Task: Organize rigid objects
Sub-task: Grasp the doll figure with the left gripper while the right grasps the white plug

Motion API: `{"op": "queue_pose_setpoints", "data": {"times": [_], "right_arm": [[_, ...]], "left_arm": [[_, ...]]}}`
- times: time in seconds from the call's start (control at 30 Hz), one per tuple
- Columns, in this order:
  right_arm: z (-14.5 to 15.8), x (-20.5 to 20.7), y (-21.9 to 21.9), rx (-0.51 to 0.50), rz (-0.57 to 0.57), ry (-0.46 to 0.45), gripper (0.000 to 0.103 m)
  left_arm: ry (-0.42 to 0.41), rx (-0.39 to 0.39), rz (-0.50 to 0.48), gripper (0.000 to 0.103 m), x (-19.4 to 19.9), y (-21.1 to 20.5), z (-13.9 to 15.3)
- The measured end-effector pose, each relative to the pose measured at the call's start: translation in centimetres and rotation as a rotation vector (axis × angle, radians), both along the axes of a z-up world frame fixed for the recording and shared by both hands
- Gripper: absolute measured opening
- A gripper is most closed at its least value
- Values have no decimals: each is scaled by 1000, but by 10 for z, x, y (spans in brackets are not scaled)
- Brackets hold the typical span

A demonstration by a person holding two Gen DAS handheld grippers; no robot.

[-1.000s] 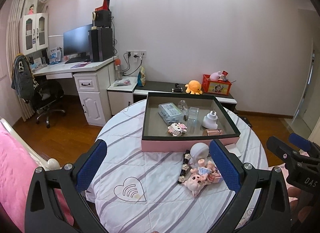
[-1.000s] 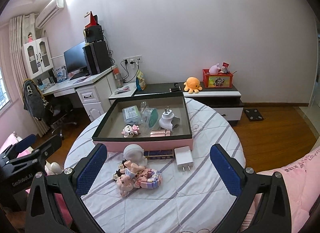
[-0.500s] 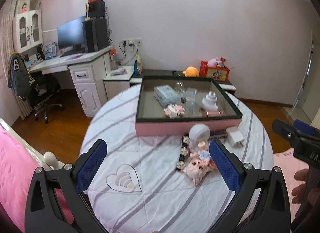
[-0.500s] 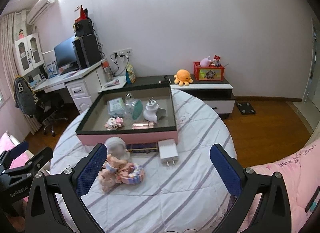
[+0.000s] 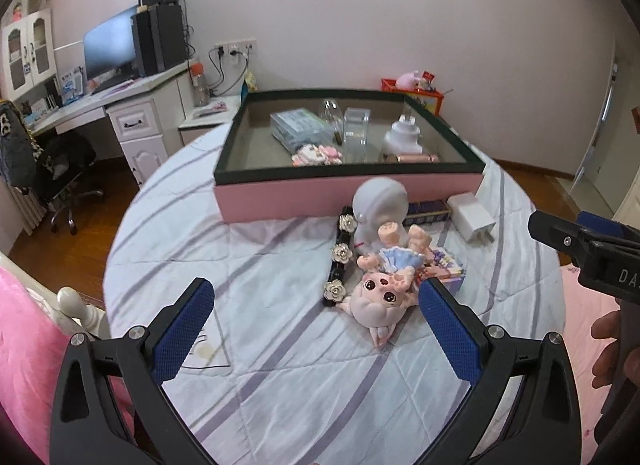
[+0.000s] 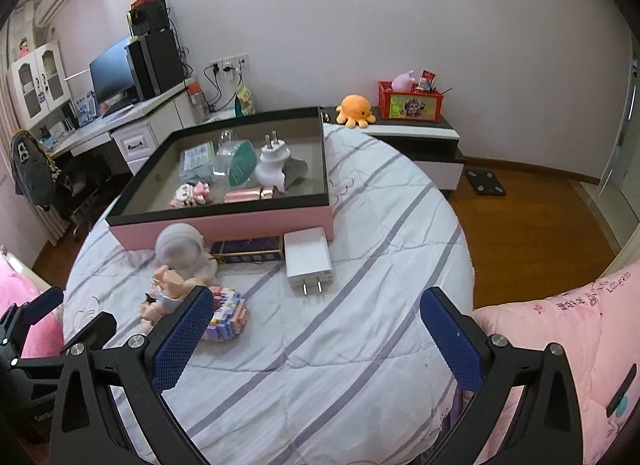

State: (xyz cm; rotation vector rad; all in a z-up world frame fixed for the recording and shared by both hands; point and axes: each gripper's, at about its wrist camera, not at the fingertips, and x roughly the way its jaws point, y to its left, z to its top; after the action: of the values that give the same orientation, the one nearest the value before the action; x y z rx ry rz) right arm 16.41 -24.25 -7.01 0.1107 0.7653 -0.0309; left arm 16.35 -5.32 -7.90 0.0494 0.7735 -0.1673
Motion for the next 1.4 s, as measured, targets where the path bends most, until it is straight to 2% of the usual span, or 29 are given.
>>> {"op": "queue_pose_setpoints", "data": {"times": [0.33,0.4,0.5,0.57,0.7,0.73,0.83,0.9,0.97,1.13,1.2,1.27,1.4], "right_arm": [[-27,37,-5,1,0,67,103],[-30,44,-5,0,3,79,103],[-39,58,-3,-12,16,102,103],[-44,68,-2,-20,26,117,103],[-55,83,2,-30,32,141,103],[-57,85,3,-30,35,144,102],[-66,89,5,-37,46,159,91],[-67,88,6,-50,38,153,79],[-66,88,5,-45,34,147,76],[-66,90,7,-52,55,136,65],[-65,88,7,-53,63,129,50],[-63,86,5,-41,64,128,41],[-62,81,1,-15,63,128,41]], "left_arm": [[53,19,-34,103,28,-20,-28],[62,5,-39,102,34,-21,-34],[84,-59,-57,100,44,-18,-39],[93,-90,-76,94,46,-17,-41],[116,-150,-128,71,46,-18,-42],[117,-159,-136,68,46,-18,-41],[120,-174,-147,68,48,-18,-41],[121,-168,-150,70,50,-19,-41],[118,-151,-152,71,53,-24,-42],[166,-223,-156,60,62,-19,-50],[169,-239,-157,59,60,-14,-49],[170,-253,-153,58,57,-8,-47],[149,-255,-139,54,49,2,-42]]}}
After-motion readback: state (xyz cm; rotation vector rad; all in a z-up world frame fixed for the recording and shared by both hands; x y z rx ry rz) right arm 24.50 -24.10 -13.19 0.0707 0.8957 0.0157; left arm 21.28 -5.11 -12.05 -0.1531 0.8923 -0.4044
